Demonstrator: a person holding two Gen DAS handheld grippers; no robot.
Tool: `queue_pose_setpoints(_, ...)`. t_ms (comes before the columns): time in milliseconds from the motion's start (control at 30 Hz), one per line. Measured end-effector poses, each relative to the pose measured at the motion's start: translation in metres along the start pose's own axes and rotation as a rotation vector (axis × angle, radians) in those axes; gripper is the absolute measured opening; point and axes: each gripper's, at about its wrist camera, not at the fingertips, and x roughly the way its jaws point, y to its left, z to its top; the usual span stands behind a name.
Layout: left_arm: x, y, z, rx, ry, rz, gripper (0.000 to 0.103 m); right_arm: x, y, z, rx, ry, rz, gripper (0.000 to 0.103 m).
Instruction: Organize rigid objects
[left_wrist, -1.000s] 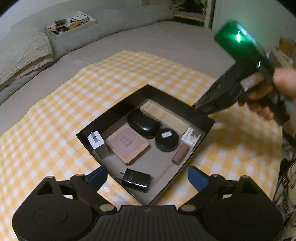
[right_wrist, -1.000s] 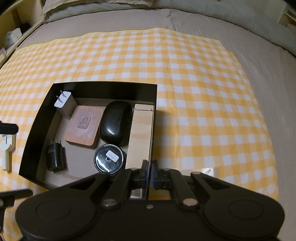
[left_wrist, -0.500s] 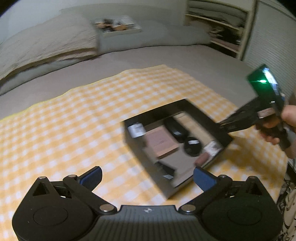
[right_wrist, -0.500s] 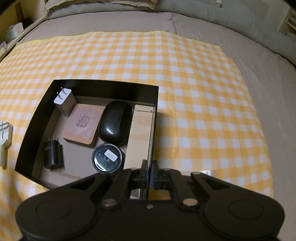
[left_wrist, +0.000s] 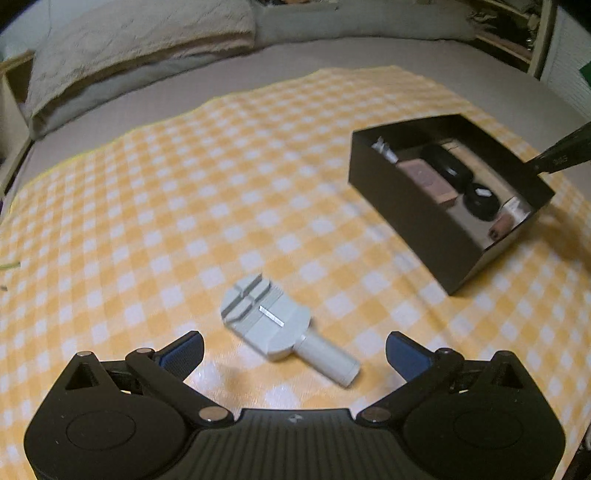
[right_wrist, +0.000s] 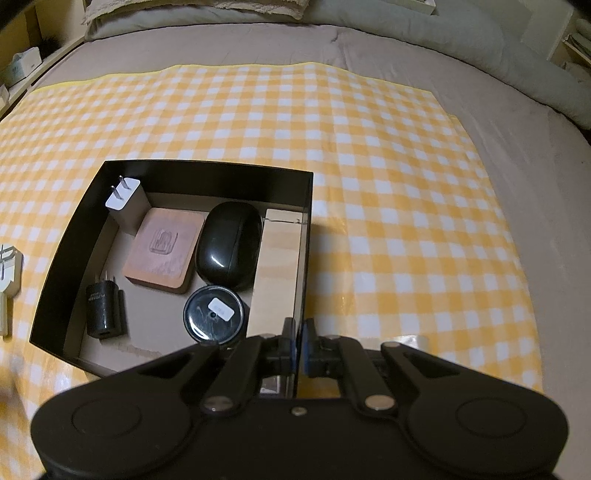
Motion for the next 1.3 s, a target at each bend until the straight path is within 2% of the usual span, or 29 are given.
queue_pose_setpoints(100,0.009,0.006,-0.003,-0.034,-0.001,-0.008,0.103,0.000,0.000,0.000,-0.004,0.001,-0.004,0.004)
queue_pose_setpoints(333,0.025,0.009,0.007,-0.029,-0.048,0.022,0.100,0.000,0.001,-0.001,-0.012,0.007,-0.007,0.005)
queue_pose_setpoints(433,0.036,0.013,0.010,-0.026,-0.022,0.027,0.088,0.001,0.000,0.000,-0.011,0.012,-0.003,0.005)
queue_pose_setpoints(533,0.046,0.019,0.008,-0.027,0.034,0.027,0.083,0.002,-0.001,0.001,-0.015,0.015,-0.001,0.005)
queue_pose_setpoints(600,0.047,0.023,0.007,-0.034,0.026,0.008,0.077,0.003,-0.001,0.001,-0.016,0.018,0.003,0.005)
queue_pose_setpoints(667,0.047,0.024,0.007,-0.040,0.018,0.001,0.064,0.005,-0.002,0.001,-0.017,0.021,0.005,0.005)
queue_pose_setpoints(700,0.046,0.024,0.007,-0.042,0.014,-0.001,0.062,0.005,-0.002,0.001,-0.018,0.023,0.005,0.005)
queue_pose_setpoints(1000,0.041,0.024,0.006,-0.083,-0.014,-0.006,0.058,0.009,0.002,0.003,-0.029,0.032,-0.008,0.006)
queue_pose_setpoints(1300,0.018,0.020,0.019,-0.159,-0.098,-0.017,0.054,0.010,0.001,0.003,-0.022,0.035,-0.004,0.005)
